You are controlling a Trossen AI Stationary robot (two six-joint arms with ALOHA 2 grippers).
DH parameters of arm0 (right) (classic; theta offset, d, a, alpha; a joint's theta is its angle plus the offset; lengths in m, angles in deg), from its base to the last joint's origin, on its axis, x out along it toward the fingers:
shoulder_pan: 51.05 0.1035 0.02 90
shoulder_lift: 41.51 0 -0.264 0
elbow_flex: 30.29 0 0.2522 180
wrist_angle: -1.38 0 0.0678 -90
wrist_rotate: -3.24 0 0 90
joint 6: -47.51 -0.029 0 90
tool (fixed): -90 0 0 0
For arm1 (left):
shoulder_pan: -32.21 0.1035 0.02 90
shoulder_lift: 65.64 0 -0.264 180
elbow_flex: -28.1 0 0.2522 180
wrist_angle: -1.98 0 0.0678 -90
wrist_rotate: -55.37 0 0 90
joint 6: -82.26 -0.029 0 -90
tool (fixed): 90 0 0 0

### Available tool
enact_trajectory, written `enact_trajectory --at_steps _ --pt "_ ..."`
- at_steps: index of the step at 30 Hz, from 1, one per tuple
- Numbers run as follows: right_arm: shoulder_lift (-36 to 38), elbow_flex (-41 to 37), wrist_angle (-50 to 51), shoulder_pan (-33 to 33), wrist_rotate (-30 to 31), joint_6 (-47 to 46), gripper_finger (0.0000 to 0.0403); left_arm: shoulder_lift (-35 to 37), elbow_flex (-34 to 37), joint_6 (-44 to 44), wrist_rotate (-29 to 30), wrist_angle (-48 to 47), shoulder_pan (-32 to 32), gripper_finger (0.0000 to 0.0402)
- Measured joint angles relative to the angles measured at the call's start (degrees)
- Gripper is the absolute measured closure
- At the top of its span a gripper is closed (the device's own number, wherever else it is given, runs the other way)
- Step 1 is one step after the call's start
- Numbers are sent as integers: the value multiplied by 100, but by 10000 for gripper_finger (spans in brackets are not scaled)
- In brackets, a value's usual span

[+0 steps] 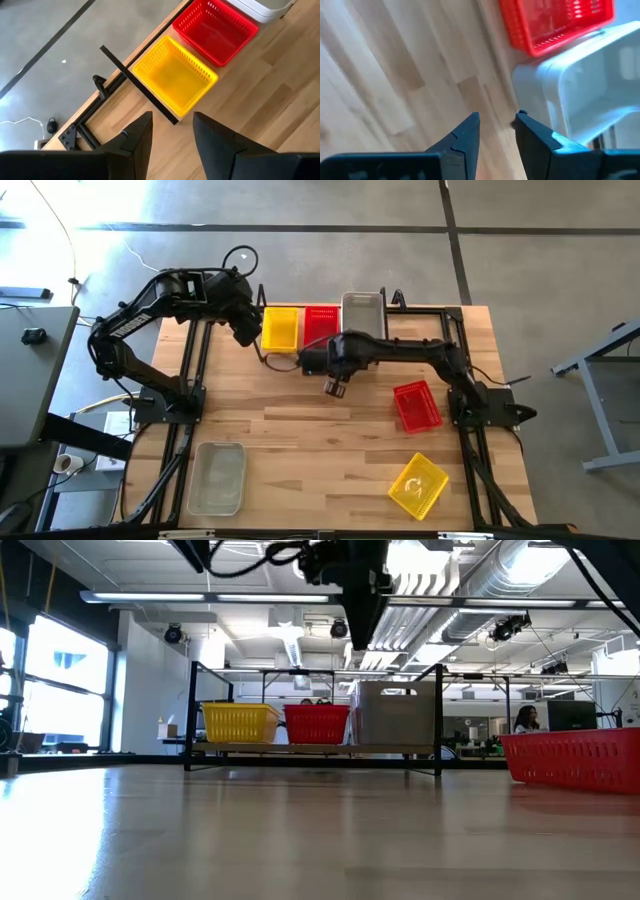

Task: Stack baskets on shelf by color
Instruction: Stack the yellow basket on top of the yellow baskets on the shelf

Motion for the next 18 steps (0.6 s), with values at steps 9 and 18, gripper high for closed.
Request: enact_trajectory --at_steps 9,18 --pt "290 -391 -11 670 84 -978 293 -2 0 -105 14 0 0 271" --pt "1502 -2324 -18 1357 -438 -2857 293 -3 0 -153 -64 44 -88 271"
